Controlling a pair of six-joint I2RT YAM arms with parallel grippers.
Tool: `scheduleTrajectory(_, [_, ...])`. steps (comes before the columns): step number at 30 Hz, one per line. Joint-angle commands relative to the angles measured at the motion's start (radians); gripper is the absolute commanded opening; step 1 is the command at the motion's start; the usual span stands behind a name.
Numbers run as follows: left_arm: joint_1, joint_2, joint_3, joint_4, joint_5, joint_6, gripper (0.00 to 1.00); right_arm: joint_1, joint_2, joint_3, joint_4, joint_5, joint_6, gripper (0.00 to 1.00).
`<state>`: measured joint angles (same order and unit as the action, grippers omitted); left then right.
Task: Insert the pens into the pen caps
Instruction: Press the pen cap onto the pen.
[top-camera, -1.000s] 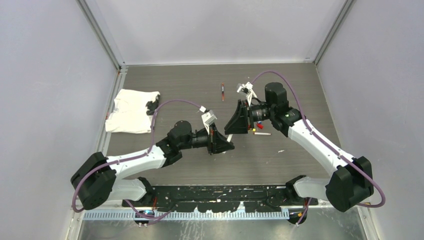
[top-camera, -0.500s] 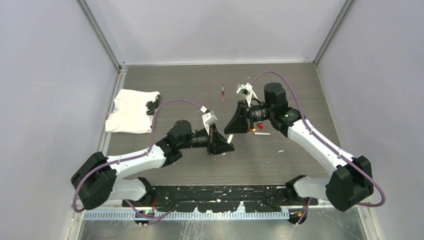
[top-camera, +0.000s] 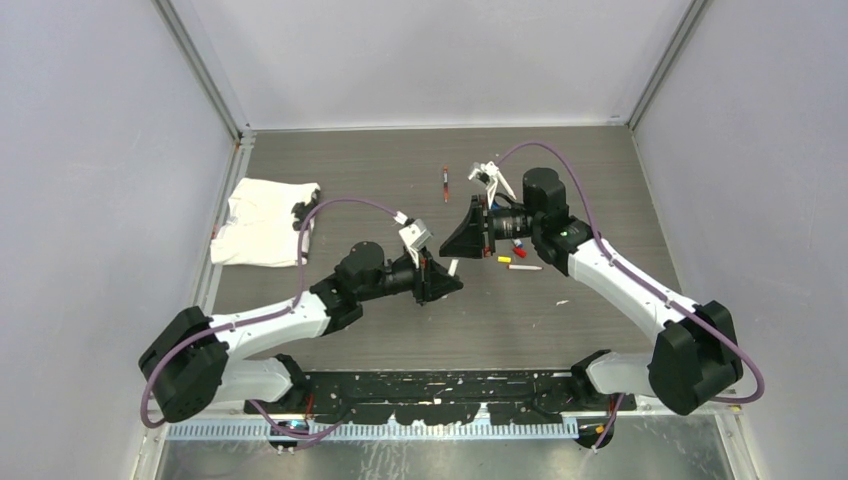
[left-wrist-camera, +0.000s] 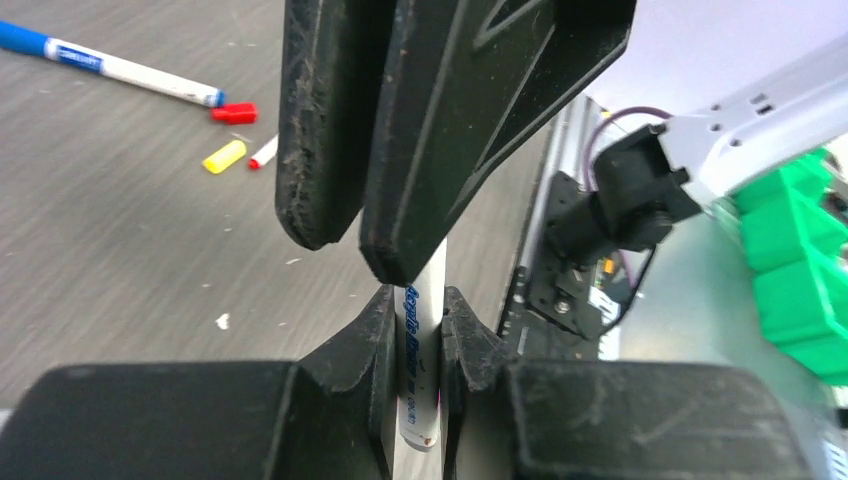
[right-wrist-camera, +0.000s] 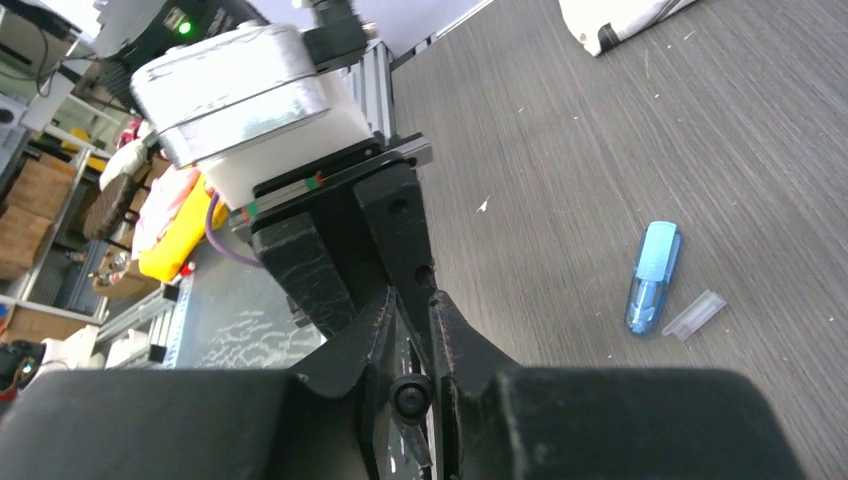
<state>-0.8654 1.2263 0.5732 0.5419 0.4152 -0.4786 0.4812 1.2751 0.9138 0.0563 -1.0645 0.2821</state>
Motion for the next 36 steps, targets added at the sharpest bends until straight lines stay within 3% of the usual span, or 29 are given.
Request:
scheduleTrajectory(1, [0.001, -0.067, 0.064, 0.067, -0.279, 0.180, 0.01, 0.061, 0.037, -0.027, 0.015, -0.020, 0.093, 0.01])
scheduleTrajectory(6, [-0.007, -0.071, 0.082, 0.082, -0.326, 0.299, 0.00, 0.094, 0.087, -0.032, 0.016, -0.012, 0.099, 0.01])
scheduleTrajectory(9, [-0.004, -0.071, 0.098, 0.105, -0.306, 0.290, 0.00, 0.107, 0.098, -0.037, 0.010, -0.011, 0.083, 0.01])
scheduleTrajectory(13, [0.055, -0.069, 0.115, 0.143, -0.171, 0.137, 0.00, 0.124, 0.086, -0.033, -0.045, -0.027, 0.001, 0.01])
scheduleTrajectory(21, [0.144, -0.041, 0.108, 0.407, 0.015, -0.183, 0.01, 0.172, 0.109, -0.041, -0.035, -0.063, -0.029, 0.01])
scheduleTrajectory(23, [0.157, -0.047, 0.113, 0.424, 0.028, -0.199, 0.00, 0.173, 0.113, -0.040, -0.035, -0.074, -0.029, 0.01])
scheduleTrajectory(28, [0.160, -0.145, 0.157, 0.171, 0.027, 0.056, 0.00, 0.176, 0.135, -0.033, -0.044, -0.122, -0.023, 0.01])
scheduleTrajectory(33, [0.161, -0.253, 0.212, -0.141, -0.071, 0.311, 0.00, 0.181, 0.154, -0.021, -0.090, -0.130, -0.039, 0.01])
scheduleTrajectory(36, [0.161, -0.274, 0.200, -0.137, -0.127, 0.352, 0.00, 0.185, 0.161, -0.019, -0.086, -0.108, -0.026, 0.01])
